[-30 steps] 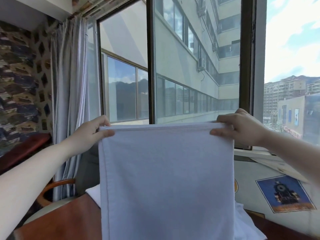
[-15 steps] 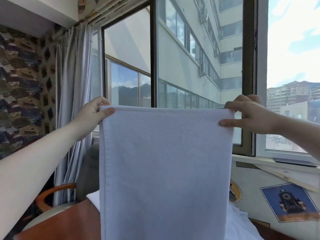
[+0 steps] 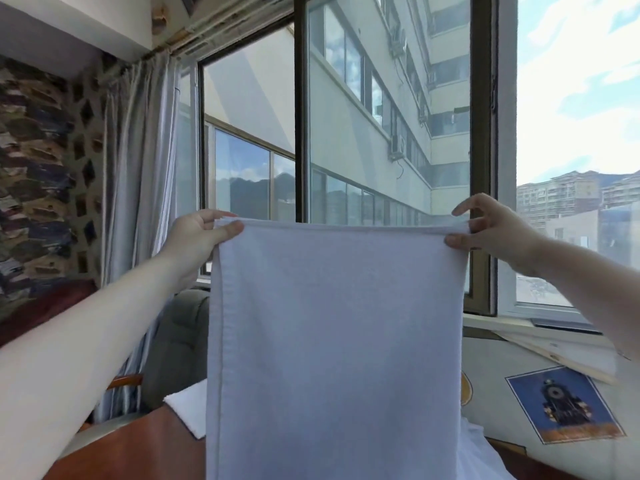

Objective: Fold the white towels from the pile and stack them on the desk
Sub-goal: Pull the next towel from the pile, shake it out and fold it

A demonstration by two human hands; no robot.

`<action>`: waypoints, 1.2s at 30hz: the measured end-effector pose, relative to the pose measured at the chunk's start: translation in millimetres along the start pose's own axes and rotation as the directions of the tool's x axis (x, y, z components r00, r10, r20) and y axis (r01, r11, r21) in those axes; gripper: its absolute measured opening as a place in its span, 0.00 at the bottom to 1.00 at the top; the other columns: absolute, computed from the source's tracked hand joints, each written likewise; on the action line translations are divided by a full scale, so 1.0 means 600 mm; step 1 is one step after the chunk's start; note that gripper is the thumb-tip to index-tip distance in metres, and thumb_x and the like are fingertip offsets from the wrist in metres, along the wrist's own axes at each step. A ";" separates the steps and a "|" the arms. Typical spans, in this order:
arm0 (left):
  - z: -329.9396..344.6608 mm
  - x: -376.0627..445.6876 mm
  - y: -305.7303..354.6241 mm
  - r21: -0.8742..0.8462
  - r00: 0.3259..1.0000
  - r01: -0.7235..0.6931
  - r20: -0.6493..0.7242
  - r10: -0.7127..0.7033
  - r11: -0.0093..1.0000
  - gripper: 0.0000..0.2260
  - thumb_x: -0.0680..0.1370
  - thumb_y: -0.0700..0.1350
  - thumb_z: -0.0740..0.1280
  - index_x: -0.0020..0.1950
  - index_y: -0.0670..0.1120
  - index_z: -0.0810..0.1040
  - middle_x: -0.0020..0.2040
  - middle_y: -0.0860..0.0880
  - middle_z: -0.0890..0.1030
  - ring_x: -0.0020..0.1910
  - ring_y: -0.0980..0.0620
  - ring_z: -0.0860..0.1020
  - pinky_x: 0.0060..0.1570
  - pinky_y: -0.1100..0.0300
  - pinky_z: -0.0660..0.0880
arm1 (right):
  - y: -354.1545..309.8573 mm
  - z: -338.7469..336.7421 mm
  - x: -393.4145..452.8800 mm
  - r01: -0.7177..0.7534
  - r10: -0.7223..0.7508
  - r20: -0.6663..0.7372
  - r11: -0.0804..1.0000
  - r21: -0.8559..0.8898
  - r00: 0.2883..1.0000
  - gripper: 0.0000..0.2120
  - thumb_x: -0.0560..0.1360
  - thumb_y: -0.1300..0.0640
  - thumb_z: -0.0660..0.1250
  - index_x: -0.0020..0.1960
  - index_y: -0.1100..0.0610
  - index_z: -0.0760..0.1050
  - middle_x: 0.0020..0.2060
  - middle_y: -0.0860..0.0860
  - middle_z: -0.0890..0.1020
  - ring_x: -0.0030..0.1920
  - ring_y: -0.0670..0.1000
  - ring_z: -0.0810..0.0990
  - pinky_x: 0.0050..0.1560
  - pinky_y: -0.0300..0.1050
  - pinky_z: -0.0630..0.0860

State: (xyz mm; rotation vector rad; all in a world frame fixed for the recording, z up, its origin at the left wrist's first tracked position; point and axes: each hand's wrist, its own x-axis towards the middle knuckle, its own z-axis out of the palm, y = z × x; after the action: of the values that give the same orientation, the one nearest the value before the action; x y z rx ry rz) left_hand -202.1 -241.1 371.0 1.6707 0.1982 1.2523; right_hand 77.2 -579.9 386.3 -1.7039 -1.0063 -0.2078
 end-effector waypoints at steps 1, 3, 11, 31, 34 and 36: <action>0.005 -0.011 -0.003 -0.025 1.000 0.018 0.006 -0.018 1.000 0.06 0.73 0.42 0.74 0.49 0.47 0.81 0.45 0.48 0.85 0.41 0.51 0.82 0.37 0.61 0.77 | 0.007 -0.004 -0.007 -0.022 0.023 -0.027 1.000 0.014 0.999 0.18 0.69 0.65 0.76 0.53 0.52 0.74 0.39 0.56 0.75 0.41 0.52 0.75 0.43 0.42 0.73; 0.025 -0.032 0.006 -0.109 0.999 0.034 0.021 -0.032 0.994 0.11 0.69 0.45 0.75 0.50 0.46 0.81 0.46 0.47 0.85 0.42 0.50 0.83 0.40 0.58 0.78 | 0.013 -0.016 -0.020 -0.055 0.064 -0.116 0.995 0.078 0.991 0.20 0.68 0.63 0.78 0.56 0.52 0.75 0.41 0.54 0.76 0.42 0.52 0.76 0.44 0.43 0.73; 0.127 -0.048 0.168 -0.441 0.994 -0.080 0.034 0.106 0.894 0.11 0.63 0.47 0.76 0.44 0.48 0.84 0.42 0.48 0.86 0.37 0.52 0.84 0.33 0.61 0.79 | -0.106 -0.117 0.027 0.097 0.132 -0.523 0.917 0.388 0.842 0.19 0.68 0.60 0.78 0.55 0.53 0.75 0.58 0.57 0.80 0.57 0.57 0.79 0.61 0.51 0.76; 0.042 -0.508 -0.355 -0.287 0.610 0.567 -0.483 -0.628 0.772 0.08 0.73 0.41 0.75 0.48 0.39 0.81 0.41 0.45 0.82 0.42 0.46 0.78 0.42 0.55 0.74 | 0.298 0.383 -0.081 -0.331 0.410 0.143 0.861 -0.385 0.901 0.06 0.73 0.60 0.69 0.48 0.55 0.73 0.40 0.52 0.77 0.43 0.57 0.79 0.40 0.47 0.75; -0.002 -0.542 -0.430 -0.137 0.560 0.675 -0.545 -0.624 0.725 0.06 0.74 0.42 0.74 0.48 0.43 0.80 0.40 0.50 0.80 0.40 0.51 0.77 0.36 0.60 0.71 | 0.364 0.479 -0.123 -0.389 0.470 0.169 0.846 -0.364 0.866 0.08 0.75 0.59 0.66 0.52 0.56 0.71 0.44 0.53 0.76 0.38 0.50 0.74 0.31 0.43 0.68; -0.034 -0.537 -0.459 -0.043 0.550 0.714 -0.583 -0.598 0.698 0.03 0.75 0.44 0.72 0.44 0.48 0.79 0.40 0.53 0.80 0.41 0.53 0.78 0.35 0.59 0.71 | 0.369 0.535 -0.118 -0.385 0.454 0.155 0.860 -0.336 0.878 0.06 0.76 0.58 0.65 0.52 0.55 0.70 0.46 0.54 0.77 0.38 0.48 0.72 0.32 0.42 0.66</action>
State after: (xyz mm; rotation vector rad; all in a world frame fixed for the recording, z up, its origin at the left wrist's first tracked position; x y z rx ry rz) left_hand -252.4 -296.8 -46.8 1.1247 1.2547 1.0894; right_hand 81.0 -351.7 62.3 -2.2216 -0.7605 0.1397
